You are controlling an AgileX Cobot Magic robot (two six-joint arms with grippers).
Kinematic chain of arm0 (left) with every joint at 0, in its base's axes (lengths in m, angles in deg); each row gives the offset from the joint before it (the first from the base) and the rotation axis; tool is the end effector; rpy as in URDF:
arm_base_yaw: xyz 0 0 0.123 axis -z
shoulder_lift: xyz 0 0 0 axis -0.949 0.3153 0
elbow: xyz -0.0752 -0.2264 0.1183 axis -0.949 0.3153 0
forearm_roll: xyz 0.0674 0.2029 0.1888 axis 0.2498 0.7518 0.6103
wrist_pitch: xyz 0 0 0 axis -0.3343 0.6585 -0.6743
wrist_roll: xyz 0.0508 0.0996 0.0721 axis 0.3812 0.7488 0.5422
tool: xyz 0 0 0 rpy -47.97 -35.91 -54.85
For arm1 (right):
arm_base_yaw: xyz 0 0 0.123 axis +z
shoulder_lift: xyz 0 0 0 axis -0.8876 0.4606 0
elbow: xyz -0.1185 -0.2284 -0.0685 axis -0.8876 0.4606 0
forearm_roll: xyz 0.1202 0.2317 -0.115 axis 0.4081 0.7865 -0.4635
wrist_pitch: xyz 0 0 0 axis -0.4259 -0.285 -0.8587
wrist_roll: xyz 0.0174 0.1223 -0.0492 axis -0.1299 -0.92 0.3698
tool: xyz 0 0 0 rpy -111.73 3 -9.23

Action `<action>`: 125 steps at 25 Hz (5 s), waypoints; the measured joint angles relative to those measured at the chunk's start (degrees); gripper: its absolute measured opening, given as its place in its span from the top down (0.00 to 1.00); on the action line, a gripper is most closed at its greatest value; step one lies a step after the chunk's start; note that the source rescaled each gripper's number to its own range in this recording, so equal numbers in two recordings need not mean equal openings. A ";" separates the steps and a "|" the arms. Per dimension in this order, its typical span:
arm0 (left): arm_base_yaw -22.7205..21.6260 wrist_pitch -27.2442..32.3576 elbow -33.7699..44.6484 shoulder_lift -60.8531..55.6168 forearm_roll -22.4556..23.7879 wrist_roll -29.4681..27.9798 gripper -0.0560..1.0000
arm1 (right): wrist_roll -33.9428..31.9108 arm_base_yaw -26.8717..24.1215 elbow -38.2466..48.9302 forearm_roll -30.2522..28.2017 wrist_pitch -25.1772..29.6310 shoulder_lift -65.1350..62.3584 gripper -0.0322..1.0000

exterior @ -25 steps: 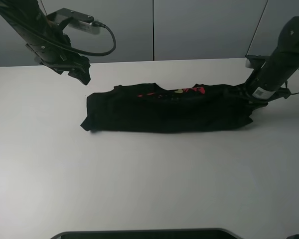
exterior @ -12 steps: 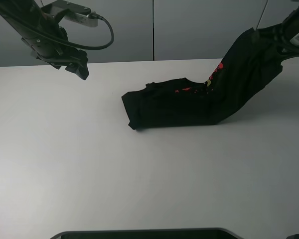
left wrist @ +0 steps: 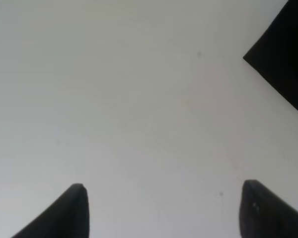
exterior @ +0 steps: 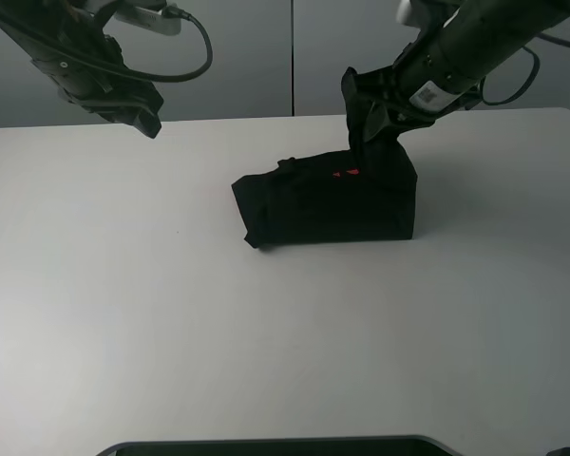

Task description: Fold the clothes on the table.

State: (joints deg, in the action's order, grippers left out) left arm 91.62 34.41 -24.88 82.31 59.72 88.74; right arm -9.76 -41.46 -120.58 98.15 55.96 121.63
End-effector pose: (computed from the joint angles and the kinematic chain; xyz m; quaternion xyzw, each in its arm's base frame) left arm 0.3958 -0.1418 0.1784 0.2402 0.9416 -0.0150 0.2355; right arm 0.3548 0.1701 0.1420 -0.1308 0.9590 0.1675 0.1874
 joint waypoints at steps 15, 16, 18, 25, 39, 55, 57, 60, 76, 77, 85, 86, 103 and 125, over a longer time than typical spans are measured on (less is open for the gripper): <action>0.00 -0.62 0.00 -10.53 -0.11 0.00 0.18 | 9.29 7.38 -0.10 13.75 -9.51 16.88 0.86; 0.00 -0.61 0.00 -10.53 -0.11 0.00 0.18 | 11.65 7.38 -0.11 16.37 -9.51 16.97 0.82; 0.00 -0.61 0.00 -10.53 -0.11 0.00 0.18 | 18.79 7.38 -0.32 23.80 -8.77 17.10 0.63; 0.00 -0.72 0.00 -10.53 -0.11 0.00 0.18 | 41.42 7.51 -0.89 45.28 0.85 17.10 0.24; 0.00 -3.44 0.00 -19.57 -0.11 0.00 0.18 | 48.97 7.51 -1.25 51.92 0.26 19.65 0.24; 0.00 -5.96 0.00 -41.31 0.34 0.00 0.18 | 63.08 7.61 -1.25 61.87 12.67 19.42 0.24; 0.00 -5.02 0.00 -44.28 1.59 0.00 0.18 | 63.76 7.77 -1.25 61.87 13.71 15.00 0.24; 0.00 -1.66 0.00 -48.01 3.71 0.00 0.18 | 64.05 7.89 -1.25 59.99 13.87 7.18 0.24; 0.00 19.33 0.00 -63.56 15.07 -9.94 0.13 | 28.58 8.00 -1.25 -16.15 17.90 -42.25 0.24; 0.00 20.78 0.00 -64.66 15.78 -10.99 0.12 | 27.41 8.00 -1.25 -20.52 19.67 -45.13 0.24; 0.00 26.60 0.00 -71.66 21.49 -16.22 0.11 | 21.74 8.00 -1.25 -48.78 32.20 -64.34 0.24; 0.00 26.88 0.00 -72.48 22.23 -16.63 0.11 | 20.94 8.00 -1.25 -50.77 32.29 -66.52 0.23; 0.00 27.30 3.65 -86.17 24.65 -17.86 0.11 | 13.79 -7.51 -1.38 -58.78 32.80 -88.86 0.23; 0.00 27.64 33.12 -100.09 13.65 -26.52 0.10 | 6.10 -27.38 18.49 -15.56 32.80 -94.25 0.20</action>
State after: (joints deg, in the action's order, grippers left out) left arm 91.62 62.05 8.24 -17.78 73.37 62.22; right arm -3.66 -68.84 -102.09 82.59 88.76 27.39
